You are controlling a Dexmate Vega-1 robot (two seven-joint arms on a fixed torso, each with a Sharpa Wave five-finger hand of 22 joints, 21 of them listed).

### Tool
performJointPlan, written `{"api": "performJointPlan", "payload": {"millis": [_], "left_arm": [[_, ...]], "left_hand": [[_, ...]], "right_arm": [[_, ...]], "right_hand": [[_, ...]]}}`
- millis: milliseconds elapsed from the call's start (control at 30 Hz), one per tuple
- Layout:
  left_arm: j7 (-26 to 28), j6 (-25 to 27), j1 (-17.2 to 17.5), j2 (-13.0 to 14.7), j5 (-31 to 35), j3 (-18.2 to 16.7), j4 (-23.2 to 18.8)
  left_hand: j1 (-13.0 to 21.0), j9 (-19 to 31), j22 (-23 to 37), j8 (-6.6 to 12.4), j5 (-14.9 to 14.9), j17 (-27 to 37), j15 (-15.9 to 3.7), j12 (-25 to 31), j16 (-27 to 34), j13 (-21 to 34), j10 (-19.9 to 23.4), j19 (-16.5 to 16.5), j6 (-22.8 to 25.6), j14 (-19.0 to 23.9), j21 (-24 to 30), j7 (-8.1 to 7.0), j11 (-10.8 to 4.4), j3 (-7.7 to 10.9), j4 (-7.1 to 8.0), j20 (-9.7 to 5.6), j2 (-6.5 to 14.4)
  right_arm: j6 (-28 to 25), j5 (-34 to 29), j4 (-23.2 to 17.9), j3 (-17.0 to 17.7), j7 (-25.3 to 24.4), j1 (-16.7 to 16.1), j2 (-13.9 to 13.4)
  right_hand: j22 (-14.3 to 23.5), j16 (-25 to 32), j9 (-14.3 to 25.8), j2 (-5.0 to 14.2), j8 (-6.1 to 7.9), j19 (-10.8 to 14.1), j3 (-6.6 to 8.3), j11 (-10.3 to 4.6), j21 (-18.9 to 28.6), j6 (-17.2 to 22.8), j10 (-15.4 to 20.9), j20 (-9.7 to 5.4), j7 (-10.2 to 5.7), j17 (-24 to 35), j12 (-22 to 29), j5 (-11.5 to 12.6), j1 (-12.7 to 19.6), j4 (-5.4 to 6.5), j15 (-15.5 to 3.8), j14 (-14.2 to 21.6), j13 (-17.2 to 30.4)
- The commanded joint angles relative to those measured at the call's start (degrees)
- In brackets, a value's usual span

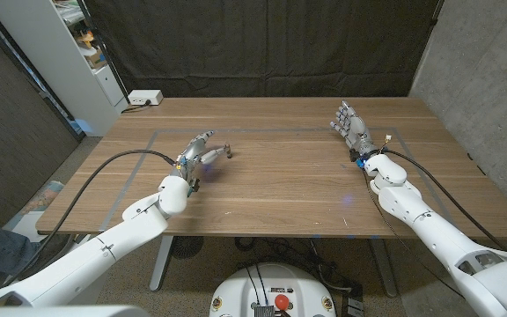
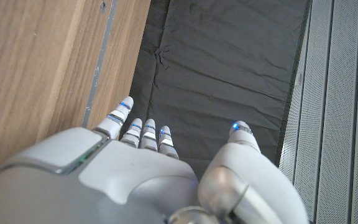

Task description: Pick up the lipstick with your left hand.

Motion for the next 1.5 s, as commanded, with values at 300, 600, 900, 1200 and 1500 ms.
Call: {"api": "performJointPlan", "payload": {"millis": [300,600,900,1200,1500], "left_arm": [[0.7,2.3,0.1,-0.7,2.2,1.2,-0.3],[1.1,1.7,0.0,-1.5,1.4,1.1,0.6],[0.7,2.0,-1.6,-2.5,1.7,2.0,2.4],[0.0,2.4,-3.0,-2.8,2.0,2.9,3.5],[-0.5,2.6,-4.0,-2.9,2.6,3.7,4.0]], "left_hand": [[0.9,0.3,0.3,0.25,-0.3,0.1,-0.03,0.4,0.3,0.2,0.7,-3.9,1.0,0.4,0.4,-0.06,-0.22,0.28,0.16,0.21,0.2],[1.1,0.4,0.2,0.47,-0.3,0.1,-0.36,0.7,0.4,0.2,1.5,-3.4,2.2,1.3,0.5,-0.11,-0.17,0.24,0.27,0.01,0.1],[1.1,0.4,0.2,0.62,-0.3,0.1,0.08,0.7,0.5,0.2,1.8,-3.0,3.2,1.8,0.6,0.2,0.38,0.11,0.42,0.55,0.0],[1.1,0.4,0.3,0.8,-0.3,0.2,1.11,0.5,0.5,0.2,1.5,-2.8,4.4,2.2,0.6,0.28,1.57,0.01,0.54,1.26,-0.1],[1.5,0.4,0.3,1.76,-0.2,0.2,1.88,0.4,0.4,0.2,1.6,-2.6,8.2,2.7,0.5,1.01,2.75,0.04,0.52,1.94,-0.1]], "right_arm": [[0.1,0.2,0.1,0.1,0.1,-0.3,0.0],[-0.3,0.3,-0.1,0.1,0.4,-0.4,-0.4],[-0.5,0.5,0.0,0.3,0.3,-0.4,-0.5],[-0.1,0.6,1.1,0.3,0.4,0.1,0.0],[0.3,0.5,1.8,0.2,0.4,0.5,0.6]], "right_hand": [[0.3,0.2,0.1,0.55,-0.02,0.1,0.0,0.21,0.1,0.6,0.3,0.39,0.18,0.0,-0.1,0.4,0.1,-0.03,-0.07,0.4,0.1],[0.3,0.2,0.1,0.55,-0.03,0.1,-0.05,0.21,0.1,0.6,0.2,0.4,0.18,0.0,-0.2,0.4,0.1,-0.07,-0.08,0.3,0.1],[0.3,0.2,0.1,0.57,-0.05,0.2,-0.1,0.23,0.1,0.6,0.3,0.41,0.15,0.0,-0.2,0.4,0.1,-0.09,-0.09,0.4,0.1],[0.3,0.2,0.1,0.59,-0.04,0.2,-0.14,0.29,0.1,0.6,0.4,0.44,0.16,0.0,-0.1,0.4,0.1,-0.14,-0.07,0.4,0.1],[0.3,0.2,0.1,0.63,-0.05,0.1,-0.17,0.23,0.1,0.6,0.4,0.45,0.15,0.0,-0.1,0.4,0.1,-0.17,-0.12,0.4,0.1]]}}
